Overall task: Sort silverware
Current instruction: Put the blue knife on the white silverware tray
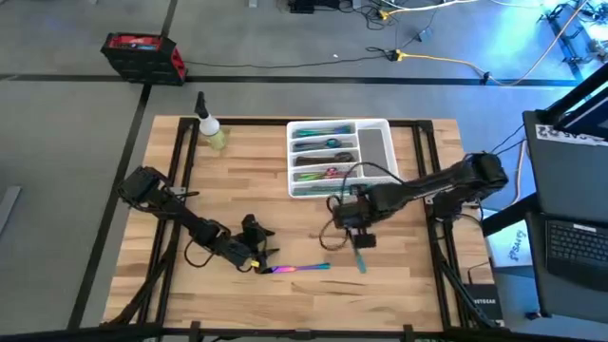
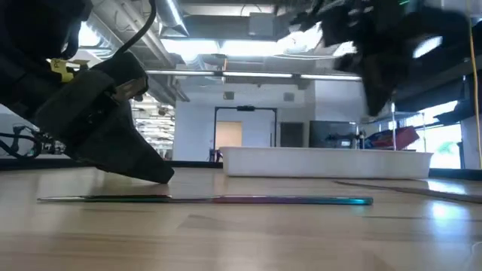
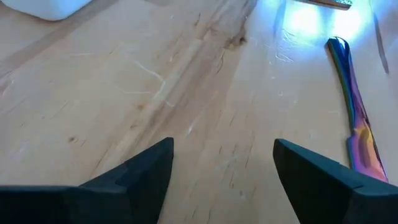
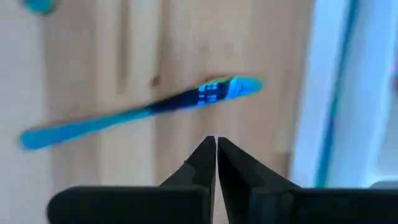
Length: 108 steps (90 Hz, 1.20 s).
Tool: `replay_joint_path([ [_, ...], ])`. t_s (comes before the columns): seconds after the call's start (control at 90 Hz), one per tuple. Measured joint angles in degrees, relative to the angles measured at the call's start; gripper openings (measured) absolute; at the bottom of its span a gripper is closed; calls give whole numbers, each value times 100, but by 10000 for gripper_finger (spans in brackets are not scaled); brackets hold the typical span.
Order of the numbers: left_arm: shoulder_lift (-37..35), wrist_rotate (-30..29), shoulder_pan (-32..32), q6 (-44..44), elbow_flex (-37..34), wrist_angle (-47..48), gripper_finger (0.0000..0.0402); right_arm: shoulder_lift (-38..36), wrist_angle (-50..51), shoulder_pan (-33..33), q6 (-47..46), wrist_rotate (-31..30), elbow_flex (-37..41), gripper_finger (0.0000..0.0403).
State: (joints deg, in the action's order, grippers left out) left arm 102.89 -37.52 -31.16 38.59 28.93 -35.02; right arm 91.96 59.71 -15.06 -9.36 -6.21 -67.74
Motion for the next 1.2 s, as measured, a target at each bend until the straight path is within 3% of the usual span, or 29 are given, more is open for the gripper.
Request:
replay_joint_path([
  [0.2,0,-11,0,22,0,23,263,-81,282,-807,-1422,580,801,0],
  [0.344,0,-13,0,-26,0,33,263,-83,-543,-1486,-2109,1078,1089,0],
  [0.522,-2,-15,0,-57,4,106,263,-85,-1626,-2029,-2350,1029,1211,0],
  [0.722,-4,-28,7,-151,7,127,263,172,-1621,-2043,-2511,872,1493,0],
  [1.2,-4,-57,13,-144,4,140,263,608,-2913,-2005,-2143,1113,1547,0],
])
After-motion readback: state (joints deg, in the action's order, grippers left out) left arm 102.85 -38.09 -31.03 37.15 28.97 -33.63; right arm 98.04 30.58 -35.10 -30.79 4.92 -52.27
